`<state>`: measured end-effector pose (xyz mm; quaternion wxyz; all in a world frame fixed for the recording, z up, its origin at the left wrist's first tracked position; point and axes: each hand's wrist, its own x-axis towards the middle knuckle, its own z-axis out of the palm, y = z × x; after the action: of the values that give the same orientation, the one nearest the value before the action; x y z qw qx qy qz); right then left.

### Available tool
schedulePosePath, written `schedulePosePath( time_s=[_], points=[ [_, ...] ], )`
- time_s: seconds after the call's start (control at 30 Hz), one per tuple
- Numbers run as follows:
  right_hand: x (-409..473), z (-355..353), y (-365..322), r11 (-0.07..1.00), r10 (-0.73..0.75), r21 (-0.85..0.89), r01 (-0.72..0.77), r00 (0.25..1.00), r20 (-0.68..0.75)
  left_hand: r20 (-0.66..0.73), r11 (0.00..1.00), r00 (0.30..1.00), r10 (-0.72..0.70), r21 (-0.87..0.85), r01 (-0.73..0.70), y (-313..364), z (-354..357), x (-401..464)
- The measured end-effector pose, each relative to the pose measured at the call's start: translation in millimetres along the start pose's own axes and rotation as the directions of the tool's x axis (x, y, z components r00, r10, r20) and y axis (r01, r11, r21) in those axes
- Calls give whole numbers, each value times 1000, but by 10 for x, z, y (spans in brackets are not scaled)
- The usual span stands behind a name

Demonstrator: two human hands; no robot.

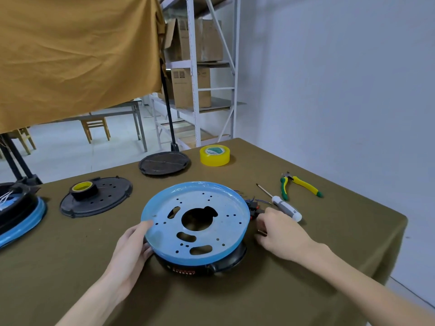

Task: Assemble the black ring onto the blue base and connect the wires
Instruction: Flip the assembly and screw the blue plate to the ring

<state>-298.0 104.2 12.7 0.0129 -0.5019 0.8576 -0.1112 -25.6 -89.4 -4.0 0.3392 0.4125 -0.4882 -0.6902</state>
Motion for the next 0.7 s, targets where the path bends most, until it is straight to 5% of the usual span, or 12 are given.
schedulePosePath(
  time_s=[0.13,0.4,0.53,0.7],
  points=[
    [11,-1,56,999,42,3,-41,999,-32,-20,998,999,47,41,-46,-24,25,-34],
    [-90,-69,209,997,-52,-52,52,999,3,83,886,981,178,421,-196,0,56,-217],
    [-121,-70,161,982,-101,-161,99,995,-4,317,524,810,493,635,-567,44,-4,-384],
    [-100,-65,131,979,-113,-180,96,990,-82,707,45,558,435,602,-798,103,14,-431]
  ],
)
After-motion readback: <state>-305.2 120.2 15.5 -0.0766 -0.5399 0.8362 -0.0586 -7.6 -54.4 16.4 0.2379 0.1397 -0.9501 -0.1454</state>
